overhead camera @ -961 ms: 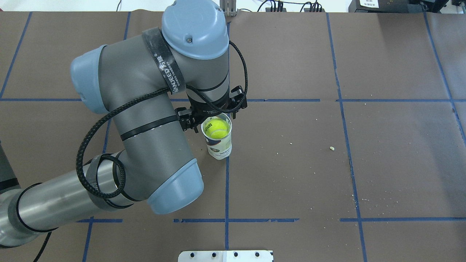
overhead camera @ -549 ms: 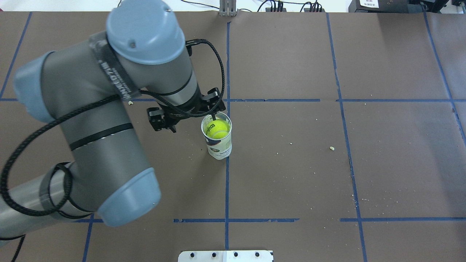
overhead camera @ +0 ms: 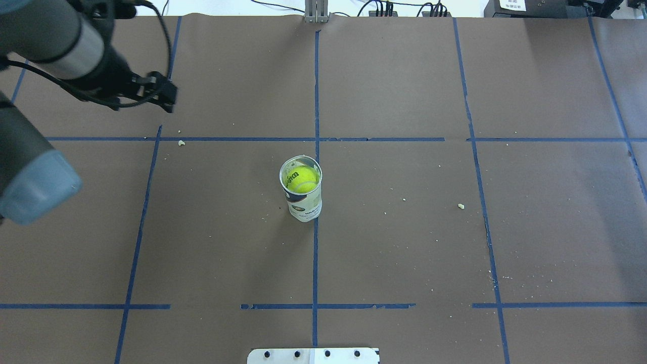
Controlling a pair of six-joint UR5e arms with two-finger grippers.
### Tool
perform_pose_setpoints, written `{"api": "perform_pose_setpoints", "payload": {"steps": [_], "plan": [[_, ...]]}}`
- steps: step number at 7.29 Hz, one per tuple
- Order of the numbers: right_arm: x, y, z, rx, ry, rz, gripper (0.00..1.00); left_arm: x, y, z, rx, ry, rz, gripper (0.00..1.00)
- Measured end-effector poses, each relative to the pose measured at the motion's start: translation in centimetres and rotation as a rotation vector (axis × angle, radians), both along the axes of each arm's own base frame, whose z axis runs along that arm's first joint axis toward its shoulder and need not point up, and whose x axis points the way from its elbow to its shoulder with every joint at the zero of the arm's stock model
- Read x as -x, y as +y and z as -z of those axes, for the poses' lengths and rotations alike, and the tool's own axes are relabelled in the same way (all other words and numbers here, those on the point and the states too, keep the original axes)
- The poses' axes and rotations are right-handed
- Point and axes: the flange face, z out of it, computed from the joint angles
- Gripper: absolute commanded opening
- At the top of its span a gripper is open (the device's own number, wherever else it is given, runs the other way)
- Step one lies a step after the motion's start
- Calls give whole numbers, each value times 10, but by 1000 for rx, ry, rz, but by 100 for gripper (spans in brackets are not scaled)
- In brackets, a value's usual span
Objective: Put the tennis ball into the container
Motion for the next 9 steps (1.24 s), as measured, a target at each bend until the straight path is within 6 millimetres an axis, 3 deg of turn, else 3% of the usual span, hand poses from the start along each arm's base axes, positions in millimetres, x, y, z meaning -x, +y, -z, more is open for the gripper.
{"api": "perform_pose_setpoints", "payload": {"steps": [1,2,4,5,7,9], "plan": [[0,0,0,0,0,0,100,58,-18,-45,-46,-23,-49,100],[0,0,0,0,0,0,100,113,-22,-88,-76,-38,-97,100],[0,0,0,0,0,0,100,209,-2,-175,-116,-60,-165,100],[0,0,0,0,0,0,100,246,12,-220,-106,-73,-171,100],[0,0,0,1,0,0,100,291,48,-310,-40,-85,-163,100],[0,0,0,0,0,0,100,303,83,-366,51,-81,-157,100]]}}
